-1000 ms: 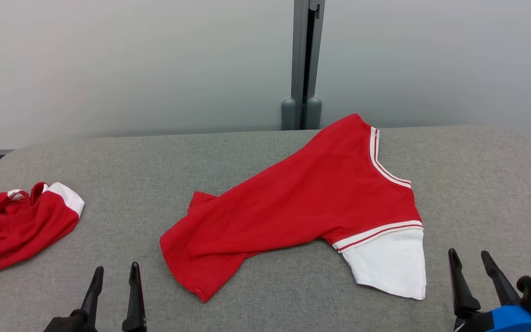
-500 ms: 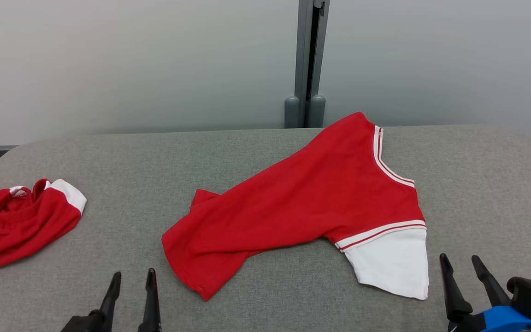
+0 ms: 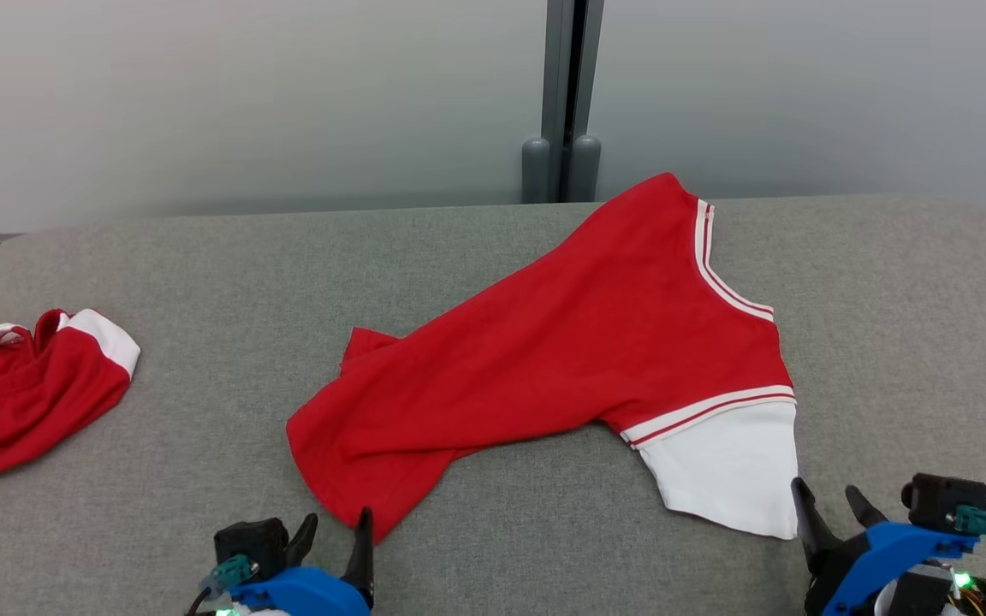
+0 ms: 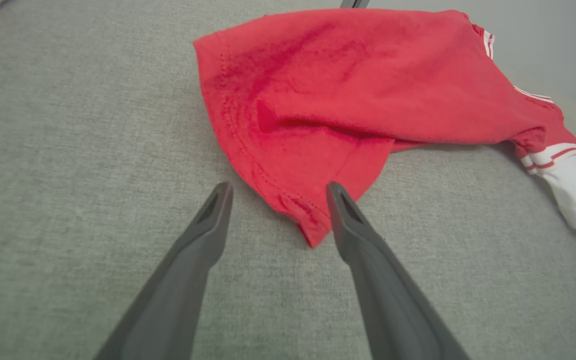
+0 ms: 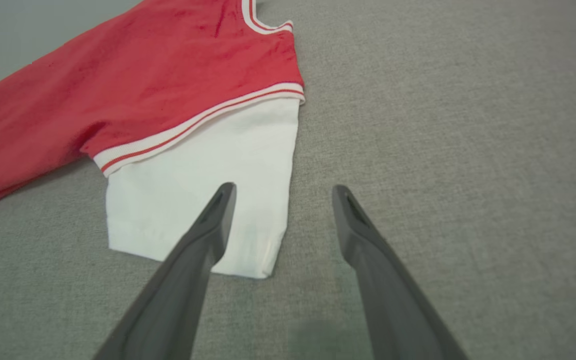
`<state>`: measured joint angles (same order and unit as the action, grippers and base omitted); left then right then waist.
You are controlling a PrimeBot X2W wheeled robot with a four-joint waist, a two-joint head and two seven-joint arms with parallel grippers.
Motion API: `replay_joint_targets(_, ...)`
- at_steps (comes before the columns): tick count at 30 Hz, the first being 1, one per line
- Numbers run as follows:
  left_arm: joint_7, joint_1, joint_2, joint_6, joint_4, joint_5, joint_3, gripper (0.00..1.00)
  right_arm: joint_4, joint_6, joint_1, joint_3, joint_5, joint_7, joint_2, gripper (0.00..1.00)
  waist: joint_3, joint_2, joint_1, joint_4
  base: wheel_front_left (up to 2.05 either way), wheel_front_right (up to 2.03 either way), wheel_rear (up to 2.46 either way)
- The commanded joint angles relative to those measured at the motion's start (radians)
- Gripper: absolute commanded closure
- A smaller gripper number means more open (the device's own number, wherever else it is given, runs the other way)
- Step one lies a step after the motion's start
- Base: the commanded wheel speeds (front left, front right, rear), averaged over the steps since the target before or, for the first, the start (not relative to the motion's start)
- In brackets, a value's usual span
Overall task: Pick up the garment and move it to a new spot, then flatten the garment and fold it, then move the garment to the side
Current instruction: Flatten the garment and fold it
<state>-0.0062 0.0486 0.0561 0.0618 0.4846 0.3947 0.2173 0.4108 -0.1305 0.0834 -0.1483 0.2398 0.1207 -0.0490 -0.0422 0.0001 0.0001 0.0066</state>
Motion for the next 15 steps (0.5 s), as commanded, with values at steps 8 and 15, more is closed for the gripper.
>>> replay_joint_targets(8,0.036,0.096,-0.005,-0.053,0.114,0.078,0.069,0.0,0.194,0.0,0.126,0.056,-0.018,-0.032,-0.003,0.0,-0.031,-0.0001,-0.0001,-0.002,0.0,0.0,0.0)
replay_joint_targets(15,0.001,0.13,-0.005,-0.099,0.176,0.135,0.125,0.0,0.278,0.0,0.157,0.089,-0.068,-0.053,-0.002,0.0,-0.049,-0.0001,-0.0001,0.0,0.0,0.0,0.0)
